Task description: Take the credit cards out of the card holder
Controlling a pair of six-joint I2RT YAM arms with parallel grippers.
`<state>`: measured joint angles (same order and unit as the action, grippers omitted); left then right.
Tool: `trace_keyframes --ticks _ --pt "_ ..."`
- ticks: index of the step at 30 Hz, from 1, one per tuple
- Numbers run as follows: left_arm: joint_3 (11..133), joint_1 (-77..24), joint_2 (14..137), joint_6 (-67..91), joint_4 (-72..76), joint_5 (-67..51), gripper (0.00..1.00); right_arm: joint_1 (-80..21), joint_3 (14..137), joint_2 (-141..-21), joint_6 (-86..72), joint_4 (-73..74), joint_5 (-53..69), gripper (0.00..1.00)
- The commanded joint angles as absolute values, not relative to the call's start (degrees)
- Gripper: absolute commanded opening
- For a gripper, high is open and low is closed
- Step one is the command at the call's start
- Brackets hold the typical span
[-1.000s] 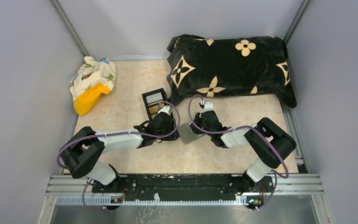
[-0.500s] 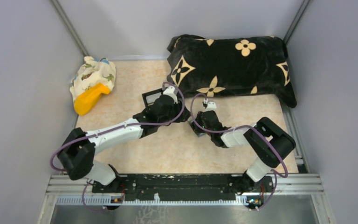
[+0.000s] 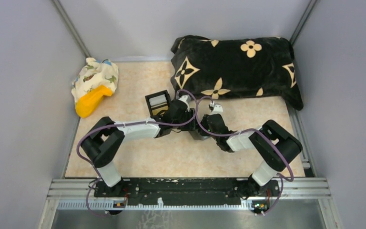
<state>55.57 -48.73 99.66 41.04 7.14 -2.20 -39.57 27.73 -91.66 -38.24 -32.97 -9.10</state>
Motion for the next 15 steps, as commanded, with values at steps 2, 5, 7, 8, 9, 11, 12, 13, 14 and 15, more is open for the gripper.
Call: trace_keyframes --ticks 2,5,7,8,9,11,12,13,14,15 --pt "50.49 -48.82 98.52 42.63 7.13 -4.71 0.50 -39.33 25.07 -91.85 -37.78 -26.57 -11.50 0.09" --pt "47.41 -48.80 99.07 43.06 7.59 -4.10 0.50 -39.09 25.08 -91.13 -37.33 -26.91 -11.56 0.09" --pt "46.70 -48.45 100.00 43.44 7.39 -4.58 0.50 -38.60 25.06 -90.37 -37.29 -26.79 -11.19 0.09" --pt "46.49 -48.39 100.27 43.71 7.30 -4.77 0.50 -38.17 25.07 -89.90 -37.32 -26.66 -10.75 0.09" --pt "46.14 -48.42 100.38 43.96 7.49 -4.94 0.50 -37.64 25.01 -89.39 -37.28 -26.61 -10.34 0.09" --pt "45.45 -48.42 100.50 44.16 8.03 -5.14 0.50 -36.36 24.67 -88.28 -36.98 -26.23 -9.39 0.09" --pt "45.30 -48.39 100.44 44.19 7.97 -5.10 0.49 -35.71 24.62 -87.71 -36.67 -25.83 -9.25 0.09" --pt "45.22 -48.28 100.46 44.21 7.81 -5.14 0.50 -35.12 24.50 -87.12 -36.32 -25.34 -9.15 0.09" --pt "45.19 -48.18 100.27 44.26 7.45 -5.29 0.49 -34.47 24.51 -86.60 -36.03 -24.79 -9.14 0.09" --pt "44.92 -48.03 99.95 44.29 7.25 -5.61 0.49 -33.67 24.48 -86.00 -35.62 -24.23 -9.22 0.09"
